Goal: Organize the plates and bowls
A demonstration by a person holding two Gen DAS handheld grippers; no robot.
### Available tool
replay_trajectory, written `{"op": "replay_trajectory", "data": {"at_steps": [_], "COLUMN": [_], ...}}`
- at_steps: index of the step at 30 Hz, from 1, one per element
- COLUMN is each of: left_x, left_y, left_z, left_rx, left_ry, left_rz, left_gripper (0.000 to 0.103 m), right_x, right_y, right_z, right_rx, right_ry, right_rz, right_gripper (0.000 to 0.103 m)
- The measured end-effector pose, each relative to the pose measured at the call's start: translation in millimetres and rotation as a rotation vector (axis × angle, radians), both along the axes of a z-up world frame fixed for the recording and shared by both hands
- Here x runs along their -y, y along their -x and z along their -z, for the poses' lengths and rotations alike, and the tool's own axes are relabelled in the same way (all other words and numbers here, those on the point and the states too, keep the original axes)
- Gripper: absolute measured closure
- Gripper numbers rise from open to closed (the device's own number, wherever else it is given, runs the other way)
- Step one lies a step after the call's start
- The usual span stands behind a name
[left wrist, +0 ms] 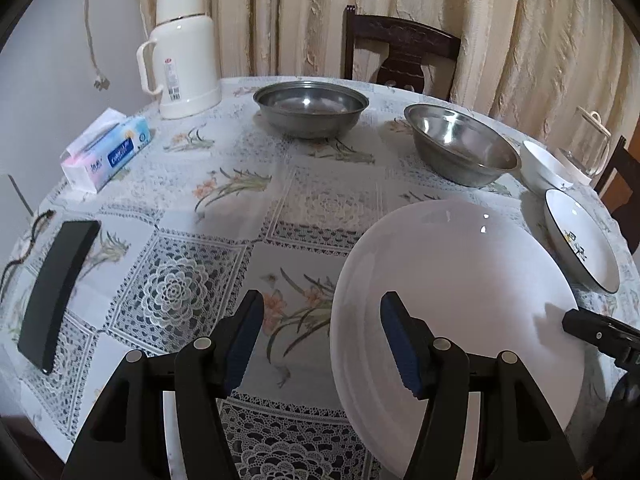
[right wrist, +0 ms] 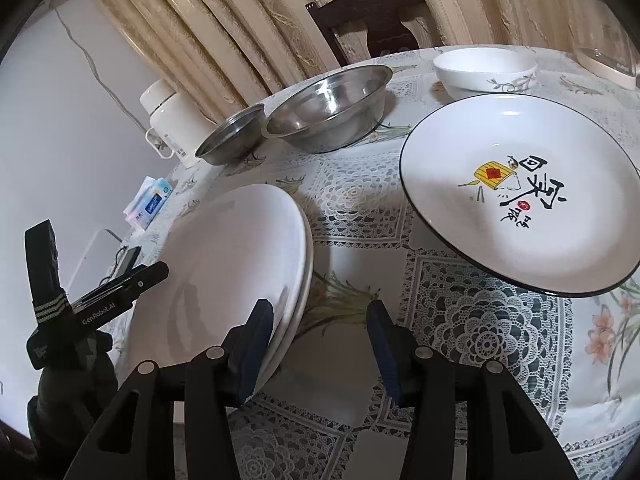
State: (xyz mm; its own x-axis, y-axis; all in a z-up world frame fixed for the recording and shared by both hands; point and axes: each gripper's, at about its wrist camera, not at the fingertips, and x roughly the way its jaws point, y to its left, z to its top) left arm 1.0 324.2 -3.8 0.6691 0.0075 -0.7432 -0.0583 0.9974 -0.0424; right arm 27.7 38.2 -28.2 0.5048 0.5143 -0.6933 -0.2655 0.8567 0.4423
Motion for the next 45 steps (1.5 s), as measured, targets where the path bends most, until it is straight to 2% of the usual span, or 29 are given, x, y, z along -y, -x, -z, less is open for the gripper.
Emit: {"op": "replay_trajectory", "data": {"at_steps": [20,32,45], "left_x": [41.1,93.0,134.7], "left_y": [-1.8,-5.3,-12.9], "left_z": [-14.0,-21.2,-24.7], "left_rx": [0.023,0.042,0.033], "left_ry": [-0.072,-0.101,-0.095], "left_rz": [0.030,0.123,0.191], "left_gripper": [0.041,0.041,0.041], "right_x": [31.7,63.8,94.2], "right_y": [14.3,23.8,25.8], "right_z": [-9.0,-11.4,-6.9], "right_rx": [0.055,0.075,0.063], "right_ry": [-0.076,-0.096,-0.115], "right_rz": [0.012,0.078,0.162], "right_gripper": [0.051,0.051,0.051]}}
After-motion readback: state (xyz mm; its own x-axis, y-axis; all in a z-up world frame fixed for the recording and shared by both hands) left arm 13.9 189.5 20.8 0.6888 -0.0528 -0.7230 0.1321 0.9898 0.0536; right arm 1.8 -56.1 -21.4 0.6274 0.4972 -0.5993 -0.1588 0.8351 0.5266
